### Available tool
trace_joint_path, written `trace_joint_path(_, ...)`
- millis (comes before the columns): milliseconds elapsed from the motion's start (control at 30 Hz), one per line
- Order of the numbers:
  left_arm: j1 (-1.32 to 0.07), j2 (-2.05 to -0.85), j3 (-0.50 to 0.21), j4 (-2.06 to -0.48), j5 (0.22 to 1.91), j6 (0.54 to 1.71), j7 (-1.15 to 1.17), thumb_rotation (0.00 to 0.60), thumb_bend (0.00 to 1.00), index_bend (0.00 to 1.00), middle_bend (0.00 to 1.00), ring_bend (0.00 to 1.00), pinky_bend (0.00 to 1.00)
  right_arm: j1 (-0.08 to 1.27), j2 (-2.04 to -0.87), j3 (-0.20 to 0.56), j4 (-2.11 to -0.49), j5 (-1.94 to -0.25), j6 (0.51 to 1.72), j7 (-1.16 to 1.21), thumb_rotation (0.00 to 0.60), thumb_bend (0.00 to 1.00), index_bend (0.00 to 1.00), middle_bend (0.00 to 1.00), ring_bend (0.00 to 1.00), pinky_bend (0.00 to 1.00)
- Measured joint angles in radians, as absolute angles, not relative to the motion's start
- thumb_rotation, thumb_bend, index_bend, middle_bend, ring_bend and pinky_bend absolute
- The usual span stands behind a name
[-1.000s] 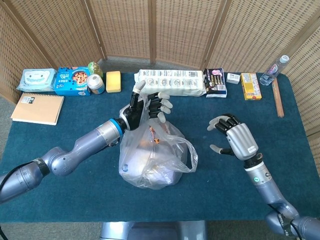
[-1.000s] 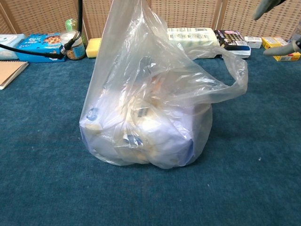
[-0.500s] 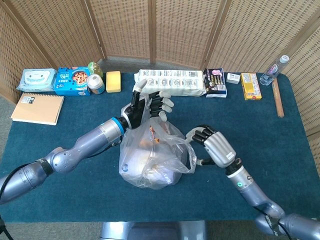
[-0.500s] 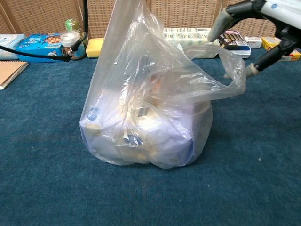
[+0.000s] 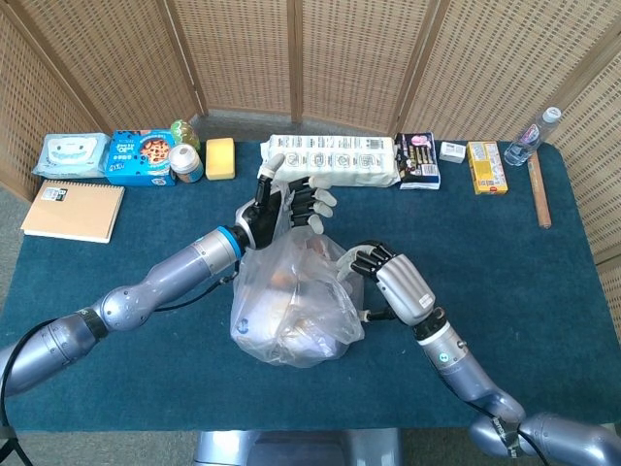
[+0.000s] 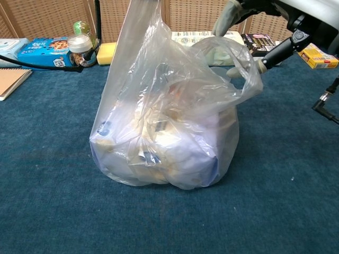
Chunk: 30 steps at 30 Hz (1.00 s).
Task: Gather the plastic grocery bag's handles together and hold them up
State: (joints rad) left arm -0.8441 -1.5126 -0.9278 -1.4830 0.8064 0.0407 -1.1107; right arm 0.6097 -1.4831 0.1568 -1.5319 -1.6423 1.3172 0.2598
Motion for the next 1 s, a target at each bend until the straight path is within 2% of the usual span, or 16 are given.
trace_joint_path(433,-0.844,-1.526,-0.938,-1.47,0.73,0.023,-1.02,0.0,0.19,0.4,0.47,0.45,0.52,0.629,-1.457,0.164,-1.625,-1.589,1.249,0.369,0.6,0.14,0.51,0.38,0.31,0.18)
trace_joint_path(700,-0.858,-1.534,-0.927,-1.447,0.688,0.018,-0.981,0.0,0.2,0.4,0.47,0.45,0.51,0.649,-1.446,0.166,-1.64,-1.578,1.214,0.409,0.6,0.22,0.38,0.38,0.29,0.17)
trace_joint_path(1000,-0.873,-1.54,-0.92,-1.437,0.657,0.032,-0.946,0.0,0.2,0.39,0.47,0.45,0.5,0.656,-1.464,0.185,-1.64,-1.549,1.212,0.48,0.6,0.22,0.36,0.38,0.29,0.15)
